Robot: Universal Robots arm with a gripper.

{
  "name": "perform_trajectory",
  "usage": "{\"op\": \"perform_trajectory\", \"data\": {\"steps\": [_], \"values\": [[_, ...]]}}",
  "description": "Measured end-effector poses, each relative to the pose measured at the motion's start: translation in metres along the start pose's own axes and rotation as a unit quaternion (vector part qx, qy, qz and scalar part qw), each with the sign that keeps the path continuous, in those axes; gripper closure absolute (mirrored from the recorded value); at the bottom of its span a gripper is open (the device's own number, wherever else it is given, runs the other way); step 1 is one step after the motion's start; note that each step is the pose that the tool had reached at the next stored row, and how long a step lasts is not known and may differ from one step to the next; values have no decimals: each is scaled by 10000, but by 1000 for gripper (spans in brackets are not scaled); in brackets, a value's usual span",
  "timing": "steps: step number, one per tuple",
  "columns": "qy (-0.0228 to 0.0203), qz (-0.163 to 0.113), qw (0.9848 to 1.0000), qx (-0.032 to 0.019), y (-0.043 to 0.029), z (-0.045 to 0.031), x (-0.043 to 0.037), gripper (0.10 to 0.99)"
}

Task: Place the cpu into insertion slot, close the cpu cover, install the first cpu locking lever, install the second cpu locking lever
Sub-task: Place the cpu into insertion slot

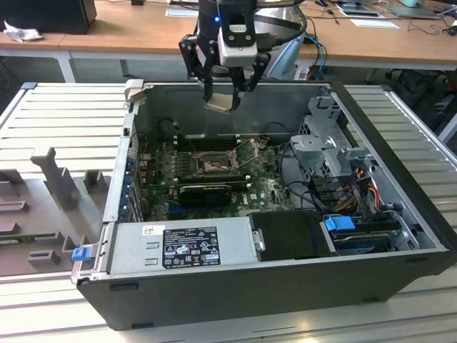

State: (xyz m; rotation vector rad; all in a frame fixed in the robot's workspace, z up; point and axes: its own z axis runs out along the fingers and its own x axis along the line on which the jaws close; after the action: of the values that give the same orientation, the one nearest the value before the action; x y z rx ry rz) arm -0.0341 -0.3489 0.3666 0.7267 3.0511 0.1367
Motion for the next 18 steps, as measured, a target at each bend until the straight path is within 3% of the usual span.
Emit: {"op": "perform_trajectory", "data": {"steps": [4, 12, 18], "values": [[-16, 183, 9998, -3, -2, 22, -1, 557], [-30, 250, 9997, 12, -11, 141, -4, 557], [-61, 616, 9981, 7, -12, 153, -4, 557]]}}
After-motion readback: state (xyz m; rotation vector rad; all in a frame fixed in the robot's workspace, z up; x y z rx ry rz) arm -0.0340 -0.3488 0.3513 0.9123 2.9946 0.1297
